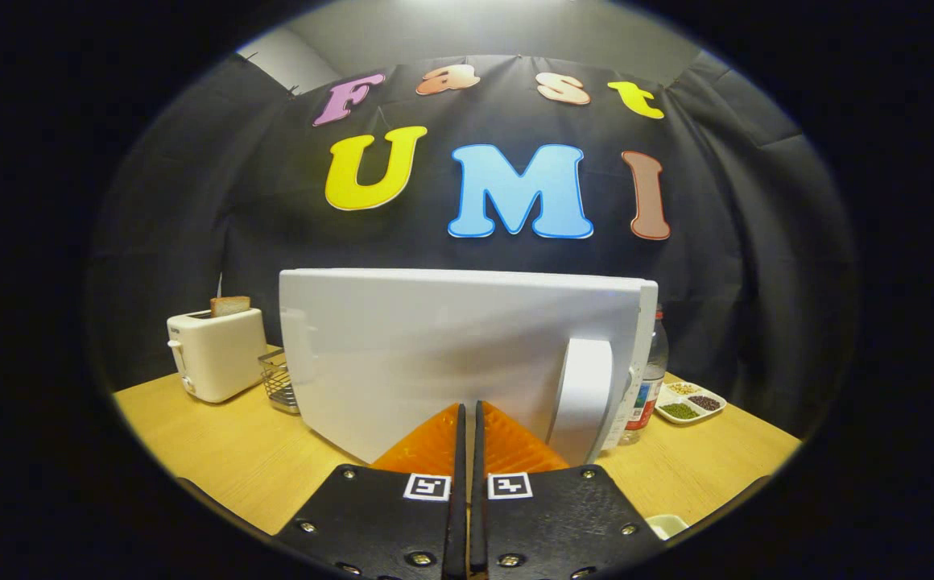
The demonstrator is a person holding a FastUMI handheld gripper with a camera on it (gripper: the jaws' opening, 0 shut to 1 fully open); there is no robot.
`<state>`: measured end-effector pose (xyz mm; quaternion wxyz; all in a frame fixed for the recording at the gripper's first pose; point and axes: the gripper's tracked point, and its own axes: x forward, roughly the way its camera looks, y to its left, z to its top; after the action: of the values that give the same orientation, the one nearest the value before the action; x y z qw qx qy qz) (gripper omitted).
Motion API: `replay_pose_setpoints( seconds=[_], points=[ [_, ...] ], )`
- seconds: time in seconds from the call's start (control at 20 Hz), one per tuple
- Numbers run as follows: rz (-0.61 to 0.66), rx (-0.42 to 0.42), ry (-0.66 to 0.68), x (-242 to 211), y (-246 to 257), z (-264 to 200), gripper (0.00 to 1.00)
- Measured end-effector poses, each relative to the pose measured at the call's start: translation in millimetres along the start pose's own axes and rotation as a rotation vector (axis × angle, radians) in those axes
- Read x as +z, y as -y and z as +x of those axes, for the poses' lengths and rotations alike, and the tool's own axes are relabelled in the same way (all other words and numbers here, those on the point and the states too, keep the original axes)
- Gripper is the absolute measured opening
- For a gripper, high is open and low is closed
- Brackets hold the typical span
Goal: Open the microwave, put the food inside, and close the microwave door.
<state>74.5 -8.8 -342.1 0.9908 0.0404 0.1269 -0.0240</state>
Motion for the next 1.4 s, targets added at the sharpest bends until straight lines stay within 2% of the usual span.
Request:
replay_pose_setpoints(
  seconds=[0.45,0.55,0.75,0.9,1.15,1.25,1.3,1.4],
  points=[
    [-0.07,-0.093,0.0,10,32,74,0.03],
    [-0.105,-0.099,0.034,17,29,82,0.03],
    [-0.157,-0.132,0.036,15,28,80,0.06],
    [-0.106,-0.094,-0.033,9,22,69,0.05],
    [-0.066,-0.04,-0.046,45,9,6,0.05],
    [-0.067,-0.022,-0.008,69,2,-23,0.1],
    [-0.067,-0.013,0.016,82,-1,-36,0.29],
    [-0.077,-0.011,0.029,101,-4,-57,0.38]
  ],
)
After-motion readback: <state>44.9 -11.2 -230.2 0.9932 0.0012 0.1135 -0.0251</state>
